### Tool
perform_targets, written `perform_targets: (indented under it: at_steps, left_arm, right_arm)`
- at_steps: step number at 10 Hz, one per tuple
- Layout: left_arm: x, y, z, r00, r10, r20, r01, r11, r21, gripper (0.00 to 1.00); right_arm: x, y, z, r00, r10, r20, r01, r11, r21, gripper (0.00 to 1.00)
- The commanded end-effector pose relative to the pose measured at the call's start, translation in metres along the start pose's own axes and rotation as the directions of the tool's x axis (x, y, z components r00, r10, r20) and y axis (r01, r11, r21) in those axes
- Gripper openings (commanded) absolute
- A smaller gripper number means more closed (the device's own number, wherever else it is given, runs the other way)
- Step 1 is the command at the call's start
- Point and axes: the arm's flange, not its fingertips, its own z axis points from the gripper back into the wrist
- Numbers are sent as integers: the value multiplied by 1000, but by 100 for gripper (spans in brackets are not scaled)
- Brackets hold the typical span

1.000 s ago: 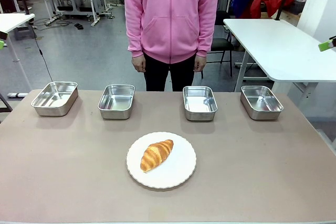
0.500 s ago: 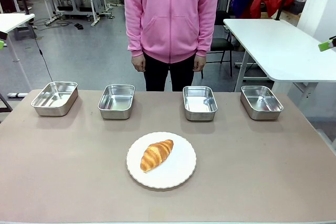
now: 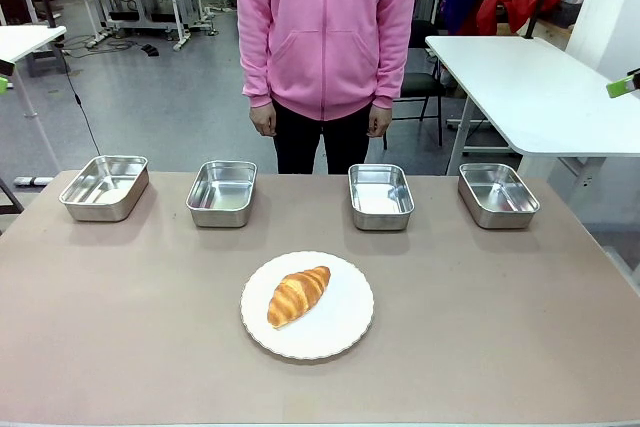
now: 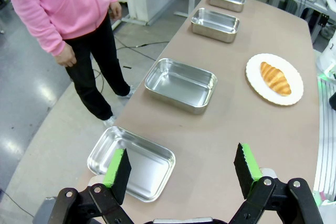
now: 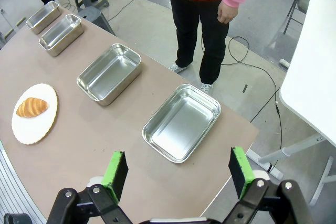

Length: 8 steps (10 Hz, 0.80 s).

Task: Place the bread in the container.
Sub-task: Place the Butter Roll into the Airtight Container indicated by the human.

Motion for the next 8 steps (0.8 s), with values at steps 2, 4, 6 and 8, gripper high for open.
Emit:
perform_targets:
  at_steps: [2,4,6,8]
  left_arm:
    - [2,0,1,1000,-5,-5,5,1000,-1,100]
    - [2,0,1,1000,-5,-5,5,1000,-1,100]
    - [2,0,1,1000,-5,-5,5,1000,-1,100]
    - [2,0,1,1000,-5,-5,5,1000,-1,100]
  right_arm:
    - [1,0,0,1000,0,10,0,1000,5,100]
    - [1,0,0,1000,0,10,0,1000,5,100]
    - [1,0,0,1000,0,10,0,1000,5,100]
    - [1,0,0,1000,0,10,0,1000,5,100]
